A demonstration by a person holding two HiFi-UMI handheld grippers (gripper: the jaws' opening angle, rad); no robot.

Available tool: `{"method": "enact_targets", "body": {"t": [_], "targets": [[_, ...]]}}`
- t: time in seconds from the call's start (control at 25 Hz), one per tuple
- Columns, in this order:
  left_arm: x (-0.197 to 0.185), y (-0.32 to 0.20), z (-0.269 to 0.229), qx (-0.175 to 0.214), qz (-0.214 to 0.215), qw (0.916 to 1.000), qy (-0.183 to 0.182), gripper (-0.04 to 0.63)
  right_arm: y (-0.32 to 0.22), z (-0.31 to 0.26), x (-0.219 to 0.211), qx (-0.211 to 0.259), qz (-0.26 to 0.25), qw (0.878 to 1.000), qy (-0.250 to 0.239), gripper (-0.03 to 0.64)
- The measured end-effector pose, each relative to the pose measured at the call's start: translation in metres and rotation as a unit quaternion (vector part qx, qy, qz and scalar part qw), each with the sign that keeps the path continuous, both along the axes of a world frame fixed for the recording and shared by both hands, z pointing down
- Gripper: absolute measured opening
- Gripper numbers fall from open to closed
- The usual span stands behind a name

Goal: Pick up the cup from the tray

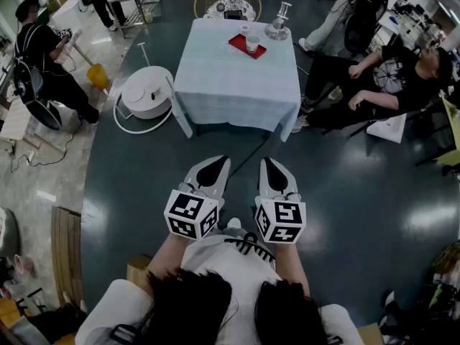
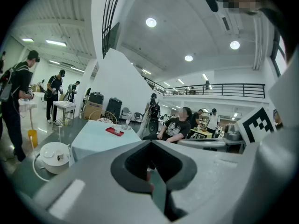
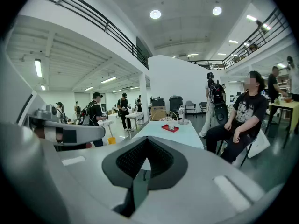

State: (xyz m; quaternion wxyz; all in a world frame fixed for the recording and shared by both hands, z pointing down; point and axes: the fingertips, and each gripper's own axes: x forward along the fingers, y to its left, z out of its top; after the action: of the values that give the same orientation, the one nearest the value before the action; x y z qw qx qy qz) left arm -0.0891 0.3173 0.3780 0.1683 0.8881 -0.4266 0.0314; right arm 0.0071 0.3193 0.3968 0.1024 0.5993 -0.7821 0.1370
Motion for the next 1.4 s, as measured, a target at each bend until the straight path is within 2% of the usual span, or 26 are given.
{"method": "enact_targets", "body": {"t": [0.36,0.68,0.72,0.84,0.92,1.08,1.24,1.4], "targets": [[0.011,-0.007,0.002,-0.003,-0.005,1.0000,0.004,0.000,-0.007,0.005,0.011,-0.005,-0.005,1.000,0.005,0.020],[0.020,-0.022,0.007,-0.011,-0.024,0.9996,0.002,0.000,-0.022,0.008,0.028,-0.013,-0.034,0.999,-0.018,0.030],[0.020,-0.024,0.009,-0.012,-0.031,0.9994,0.004,0.000,-0.024,0.009,0.031,-0.011,-0.039,0.999,-0.027,0.044],[0.017,-0.029,0.013,-0.011,-0.050,0.9987,0.003,0.000,-0.030,0.005,0.038,0.008,-0.055,0.996,-0.075,0.145],[0.015,-0.031,0.017,-0.017,-0.057,0.9982,0.004,0.000,-0.031,0.003,0.042,0.016,-0.059,0.994,-0.089,0.174],[0.015,-0.040,0.021,-0.024,-0.064,0.9976,0.004,0.000,-0.039,0.004,0.044,0.018,-0.069,0.994,-0.088,0.212],[0.016,-0.057,0.016,-0.002,-0.067,0.9977,-0.010,0.000,-0.053,0.004,0.041,0.022,-0.082,0.993,-0.088,0.258],[0.017,-0.082,0.017,-0.003,-0.065,0.9979,-0.004,0.000,-0.076,0.007,0.045,0.022,-0.068,0.994,-0.080,0.271]]}}
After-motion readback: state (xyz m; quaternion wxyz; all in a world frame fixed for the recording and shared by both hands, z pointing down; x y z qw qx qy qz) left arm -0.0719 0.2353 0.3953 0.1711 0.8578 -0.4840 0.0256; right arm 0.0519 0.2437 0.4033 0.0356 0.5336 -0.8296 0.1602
